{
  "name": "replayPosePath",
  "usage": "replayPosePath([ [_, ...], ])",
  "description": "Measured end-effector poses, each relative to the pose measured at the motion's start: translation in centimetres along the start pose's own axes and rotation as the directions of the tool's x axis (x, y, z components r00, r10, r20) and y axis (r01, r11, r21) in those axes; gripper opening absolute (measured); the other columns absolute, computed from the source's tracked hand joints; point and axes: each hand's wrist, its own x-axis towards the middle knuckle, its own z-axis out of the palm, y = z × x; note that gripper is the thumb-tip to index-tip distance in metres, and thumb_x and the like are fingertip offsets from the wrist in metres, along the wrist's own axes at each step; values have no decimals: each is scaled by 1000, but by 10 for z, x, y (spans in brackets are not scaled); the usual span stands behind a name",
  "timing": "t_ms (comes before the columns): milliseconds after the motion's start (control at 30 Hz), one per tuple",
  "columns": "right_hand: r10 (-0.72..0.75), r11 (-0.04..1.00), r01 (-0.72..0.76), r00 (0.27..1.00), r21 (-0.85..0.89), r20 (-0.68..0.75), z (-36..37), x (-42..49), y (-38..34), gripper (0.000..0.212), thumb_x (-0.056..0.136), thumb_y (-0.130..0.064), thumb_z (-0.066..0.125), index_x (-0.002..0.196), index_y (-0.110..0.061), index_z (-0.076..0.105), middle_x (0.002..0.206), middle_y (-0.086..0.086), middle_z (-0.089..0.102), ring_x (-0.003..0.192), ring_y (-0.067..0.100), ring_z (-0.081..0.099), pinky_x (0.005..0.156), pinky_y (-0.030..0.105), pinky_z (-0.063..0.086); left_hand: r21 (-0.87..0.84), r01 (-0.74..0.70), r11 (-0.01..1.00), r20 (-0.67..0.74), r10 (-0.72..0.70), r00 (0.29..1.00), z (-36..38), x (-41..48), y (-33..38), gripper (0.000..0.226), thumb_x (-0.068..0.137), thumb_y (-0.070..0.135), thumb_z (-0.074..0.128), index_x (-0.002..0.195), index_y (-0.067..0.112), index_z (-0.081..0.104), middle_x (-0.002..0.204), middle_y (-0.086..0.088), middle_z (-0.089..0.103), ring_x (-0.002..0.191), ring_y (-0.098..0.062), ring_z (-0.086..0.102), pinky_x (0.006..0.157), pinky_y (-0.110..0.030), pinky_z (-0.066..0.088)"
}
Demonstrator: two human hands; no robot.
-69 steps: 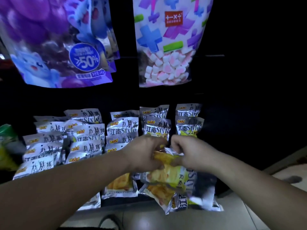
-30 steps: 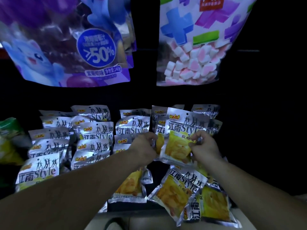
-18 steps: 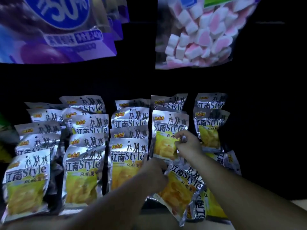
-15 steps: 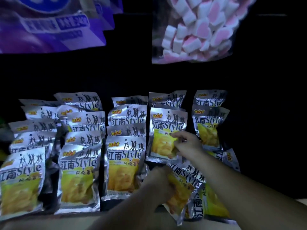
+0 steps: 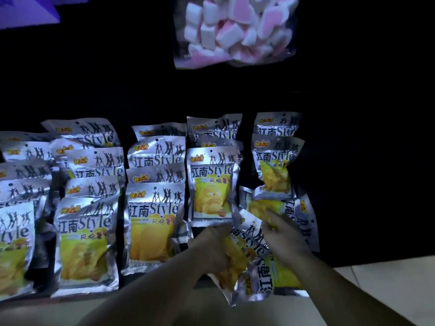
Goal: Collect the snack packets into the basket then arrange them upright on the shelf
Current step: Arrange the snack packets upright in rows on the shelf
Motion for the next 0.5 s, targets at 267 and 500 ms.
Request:
replayPosePath([
  [267,-105,987,111,993,121,-54,-20,-17,17,41,95,-62,50,135,-54,48,153,-9,34,126,19,53,101,43,47,-136,28,990,115,-12,993,9,6,5,77,67,27,88,135,46,57,150,8,48,127,-20,56,105,-36,52],
  [500,-127,908,243,935,341,-330,-43,-69,-31,59,88,-40,73,135,-48,38,140,-4,45,112,16,62,90,33,51,-418,-182,890,-172,119,978,8,-23,21,80,72,1,88,137,37,58,126,6,64,101,-13,71,86,-32,62],
])
